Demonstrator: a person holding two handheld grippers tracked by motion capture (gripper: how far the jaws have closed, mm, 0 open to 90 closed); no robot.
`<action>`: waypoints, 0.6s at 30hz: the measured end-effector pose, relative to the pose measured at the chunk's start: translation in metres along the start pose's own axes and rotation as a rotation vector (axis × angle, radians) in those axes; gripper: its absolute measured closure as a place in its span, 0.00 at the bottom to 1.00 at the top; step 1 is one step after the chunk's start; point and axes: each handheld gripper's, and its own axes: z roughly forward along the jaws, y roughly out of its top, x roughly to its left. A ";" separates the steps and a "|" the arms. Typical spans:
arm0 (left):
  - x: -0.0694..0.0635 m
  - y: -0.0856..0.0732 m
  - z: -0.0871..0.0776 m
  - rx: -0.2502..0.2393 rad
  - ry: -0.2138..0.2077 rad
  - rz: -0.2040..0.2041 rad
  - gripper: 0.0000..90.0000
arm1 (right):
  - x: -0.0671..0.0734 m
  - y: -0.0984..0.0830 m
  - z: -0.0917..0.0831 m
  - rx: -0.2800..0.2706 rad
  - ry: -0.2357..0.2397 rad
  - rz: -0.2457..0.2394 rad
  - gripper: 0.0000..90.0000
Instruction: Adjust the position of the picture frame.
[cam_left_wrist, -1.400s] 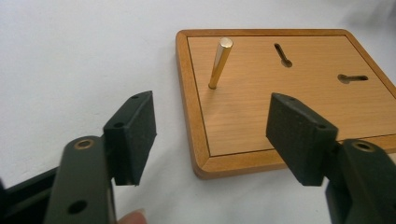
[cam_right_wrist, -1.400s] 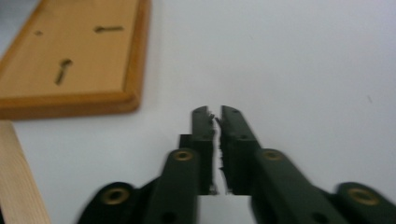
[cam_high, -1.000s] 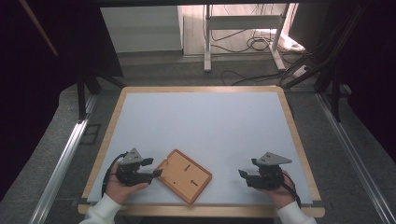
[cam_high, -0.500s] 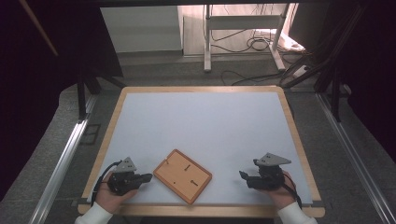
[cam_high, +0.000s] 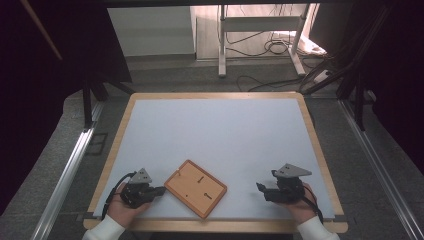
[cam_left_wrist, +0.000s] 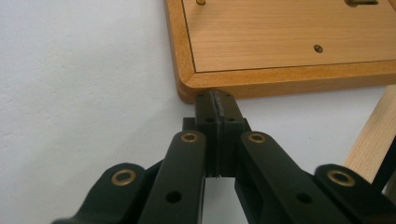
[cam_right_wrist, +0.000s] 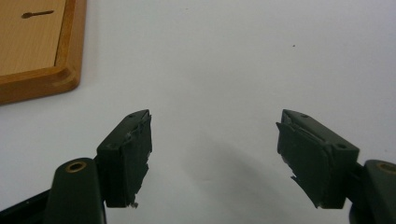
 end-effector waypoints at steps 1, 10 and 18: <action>0.000 0.001 0.000 0.001 0.003 0.001 1.00 | 0.000 0.000 0.000 0.000 0.000 0.000 0.30; 0.008 0.011 0.007 0.006 0.019 -0.005 1.00 | 0.001 0.001 0.001 0.000 0.001 -0.002 0.29; 0.015 0.031 0.023 0.034 0.032 0.017 1.00 | 0.000 0.002 0.001 -0.003 0.001 0.003 0.29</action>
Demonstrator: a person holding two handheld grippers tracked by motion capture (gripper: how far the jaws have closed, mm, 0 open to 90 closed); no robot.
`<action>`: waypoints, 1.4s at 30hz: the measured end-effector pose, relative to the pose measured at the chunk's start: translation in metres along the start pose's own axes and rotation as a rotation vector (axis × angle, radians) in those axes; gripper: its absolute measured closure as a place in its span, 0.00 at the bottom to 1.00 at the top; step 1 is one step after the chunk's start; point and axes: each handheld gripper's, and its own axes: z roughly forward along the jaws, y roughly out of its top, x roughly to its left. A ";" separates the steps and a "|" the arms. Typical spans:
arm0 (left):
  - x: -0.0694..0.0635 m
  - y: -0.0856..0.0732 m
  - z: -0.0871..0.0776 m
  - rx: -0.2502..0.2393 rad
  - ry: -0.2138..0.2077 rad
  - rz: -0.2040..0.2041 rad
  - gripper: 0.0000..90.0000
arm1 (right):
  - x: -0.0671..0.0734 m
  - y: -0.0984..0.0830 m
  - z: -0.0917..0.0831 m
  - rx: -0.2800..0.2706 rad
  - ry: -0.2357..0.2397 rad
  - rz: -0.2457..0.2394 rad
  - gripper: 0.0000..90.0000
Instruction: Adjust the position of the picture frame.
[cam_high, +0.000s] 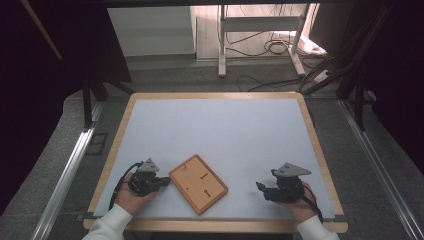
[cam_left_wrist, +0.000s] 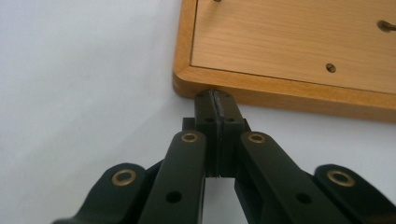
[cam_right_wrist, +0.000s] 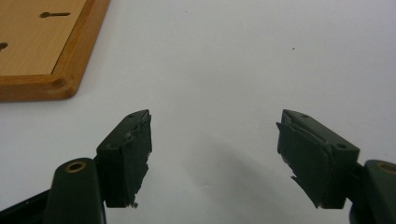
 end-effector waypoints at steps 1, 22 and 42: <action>0.001 0.003 0.002 0.001 0.004 0.001 1.00 | 0.000 0.000 0.000 0.001 -0.001 0.000 0.29; 0.017 0.054 0.031 -0.050 -0.008 0.007 1.00 | 0.000 0.000 0.000 0.000 0.000 -0.006 0.30; 0.023 0.059 0.046 -0.002 0.044 0.023 1.00 | 0.000 0.001 0.001 0.002 -0.003 -0.005 0.29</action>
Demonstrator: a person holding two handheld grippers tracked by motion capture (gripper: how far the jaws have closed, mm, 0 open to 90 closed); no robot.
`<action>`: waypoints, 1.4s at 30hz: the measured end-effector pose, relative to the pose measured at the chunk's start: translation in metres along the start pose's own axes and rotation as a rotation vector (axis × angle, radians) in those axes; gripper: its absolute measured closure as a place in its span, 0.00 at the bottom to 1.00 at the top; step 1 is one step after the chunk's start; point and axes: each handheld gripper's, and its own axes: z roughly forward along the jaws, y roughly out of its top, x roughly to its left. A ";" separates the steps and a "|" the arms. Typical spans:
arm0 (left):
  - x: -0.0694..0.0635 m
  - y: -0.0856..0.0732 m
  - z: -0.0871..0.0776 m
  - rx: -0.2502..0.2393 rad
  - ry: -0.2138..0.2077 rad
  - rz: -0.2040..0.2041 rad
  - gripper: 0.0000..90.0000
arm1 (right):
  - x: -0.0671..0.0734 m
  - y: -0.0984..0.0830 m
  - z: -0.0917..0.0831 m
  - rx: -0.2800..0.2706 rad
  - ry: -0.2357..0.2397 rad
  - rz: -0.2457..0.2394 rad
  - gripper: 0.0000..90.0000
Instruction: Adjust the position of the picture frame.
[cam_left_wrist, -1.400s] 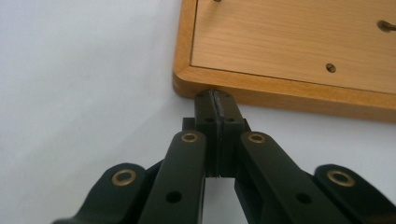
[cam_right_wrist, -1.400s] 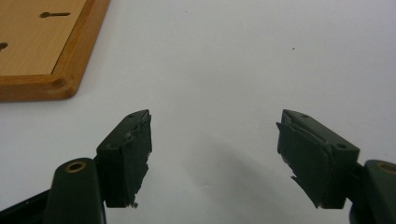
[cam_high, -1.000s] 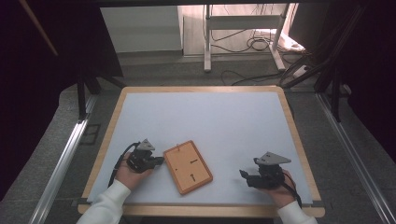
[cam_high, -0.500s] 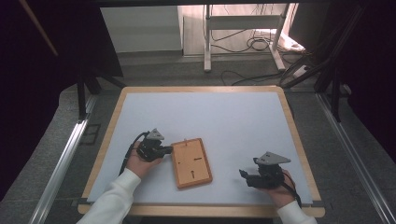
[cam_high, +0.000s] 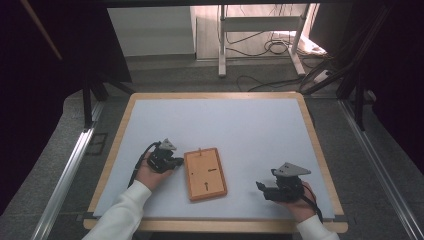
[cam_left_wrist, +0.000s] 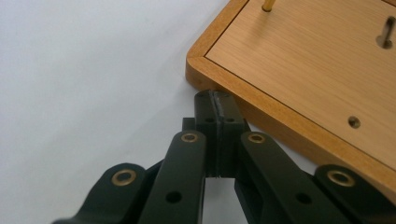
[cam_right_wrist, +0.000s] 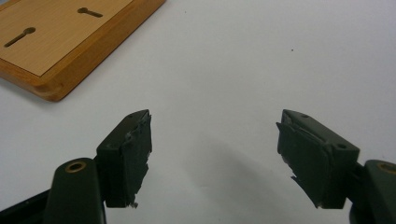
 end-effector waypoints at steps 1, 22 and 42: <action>-0.001 0.002 0.002 0.001 0.001 0.005 1.00 | 0.000 0.000 0.000 0.000 0.001 0.000 0.29; -0.001 0.012 0.007 -0.051 -0.035 -0.001 0.97 | -0.001 0.003 0.004 -0.010 0.007 0.000 0.30; -0.025 -0.005 -0.027 -0.133 -0.103 0.024 0.41 | 0.002 -0.001 -0.002 -0.027 0.004 -0.004 0.29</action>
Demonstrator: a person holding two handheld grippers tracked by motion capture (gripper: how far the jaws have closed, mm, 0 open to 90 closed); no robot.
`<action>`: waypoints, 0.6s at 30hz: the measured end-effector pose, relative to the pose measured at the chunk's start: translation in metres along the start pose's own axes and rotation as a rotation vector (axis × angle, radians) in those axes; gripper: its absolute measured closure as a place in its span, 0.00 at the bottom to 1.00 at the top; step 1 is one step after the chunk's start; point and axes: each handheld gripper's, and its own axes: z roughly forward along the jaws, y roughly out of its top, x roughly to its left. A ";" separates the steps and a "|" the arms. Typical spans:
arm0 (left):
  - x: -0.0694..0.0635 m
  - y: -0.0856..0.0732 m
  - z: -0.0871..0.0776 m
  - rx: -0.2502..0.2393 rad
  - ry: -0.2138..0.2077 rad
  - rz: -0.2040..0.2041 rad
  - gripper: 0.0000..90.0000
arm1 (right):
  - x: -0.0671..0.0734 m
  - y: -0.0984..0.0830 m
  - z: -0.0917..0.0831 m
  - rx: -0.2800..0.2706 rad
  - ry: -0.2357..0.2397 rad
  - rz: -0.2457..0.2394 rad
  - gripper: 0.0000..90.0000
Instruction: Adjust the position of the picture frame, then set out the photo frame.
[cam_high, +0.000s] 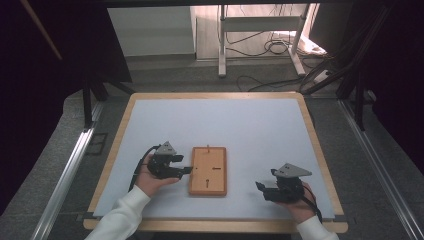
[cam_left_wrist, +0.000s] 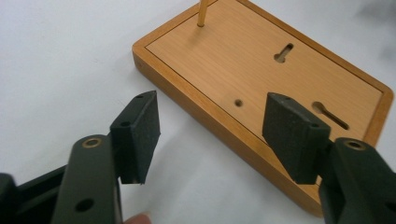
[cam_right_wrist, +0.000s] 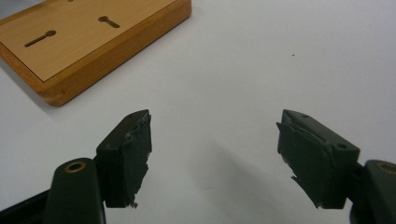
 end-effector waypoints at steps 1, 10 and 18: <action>0.000 -0.001 -0.001 -0.002 0.000 0.003 0.40 | 0.000 0.000 0.000 -0.001 0.003 -0.003 0.29; 0.000 -0.002 -0.003 -0.024 0.000 0.017 0.38 | 0.002 0.000 0.001 -0.007 0.006 -0.008 0.29; -0.002 0.003 -0.003 -0.040 0.005 0.031 0.37 | 0.005 0.000 0.000 -0.011 0.006 -0.019 0.29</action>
